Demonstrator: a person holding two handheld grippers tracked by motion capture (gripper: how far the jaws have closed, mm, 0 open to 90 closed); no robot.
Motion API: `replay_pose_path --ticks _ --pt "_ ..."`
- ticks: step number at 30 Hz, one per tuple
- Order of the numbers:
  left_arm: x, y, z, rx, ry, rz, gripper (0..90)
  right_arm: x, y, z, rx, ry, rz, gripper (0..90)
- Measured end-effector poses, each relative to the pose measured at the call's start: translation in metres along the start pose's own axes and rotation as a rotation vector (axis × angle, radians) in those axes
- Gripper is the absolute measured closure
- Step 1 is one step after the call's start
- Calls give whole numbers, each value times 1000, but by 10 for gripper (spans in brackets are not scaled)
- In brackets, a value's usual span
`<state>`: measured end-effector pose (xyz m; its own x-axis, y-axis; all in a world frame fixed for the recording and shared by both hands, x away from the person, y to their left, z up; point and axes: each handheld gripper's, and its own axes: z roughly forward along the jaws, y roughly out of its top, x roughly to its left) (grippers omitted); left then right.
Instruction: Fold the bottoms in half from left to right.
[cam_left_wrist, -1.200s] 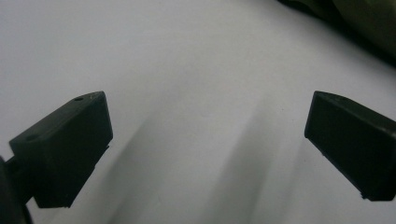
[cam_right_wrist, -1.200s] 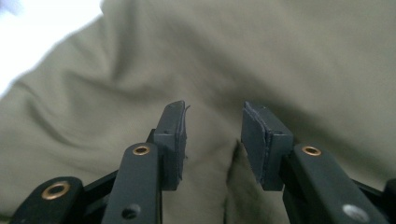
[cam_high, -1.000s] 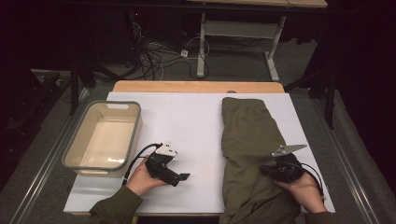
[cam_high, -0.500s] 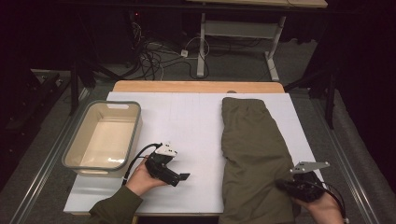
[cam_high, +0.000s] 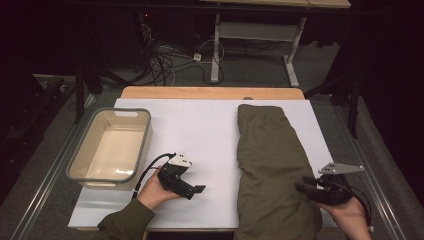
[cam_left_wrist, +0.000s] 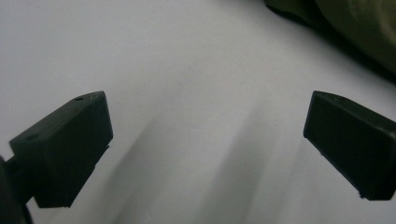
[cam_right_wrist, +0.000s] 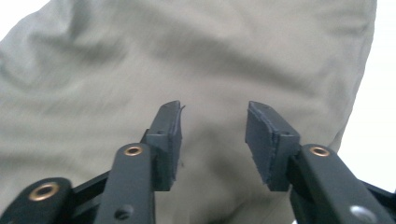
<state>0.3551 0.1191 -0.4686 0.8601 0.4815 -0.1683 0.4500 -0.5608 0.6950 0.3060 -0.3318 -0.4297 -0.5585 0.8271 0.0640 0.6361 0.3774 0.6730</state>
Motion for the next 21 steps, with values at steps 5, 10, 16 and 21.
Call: replay_pose_path --ticks 5,10,16,21 --pt "-3 6 6 0 -16 -2 32 -20 16 16 -7 -40 38 526" --pt "-9 20 15 -13 -34 -3 55 -36 22 28 9 -84 65 511" --pt "-20 45 27 -33 -59 26 83 -54 20 35 30 -131 111 487" --pt "-26 70 35 -72 -83 25 114 -64 10 37 50 -140 143 474"
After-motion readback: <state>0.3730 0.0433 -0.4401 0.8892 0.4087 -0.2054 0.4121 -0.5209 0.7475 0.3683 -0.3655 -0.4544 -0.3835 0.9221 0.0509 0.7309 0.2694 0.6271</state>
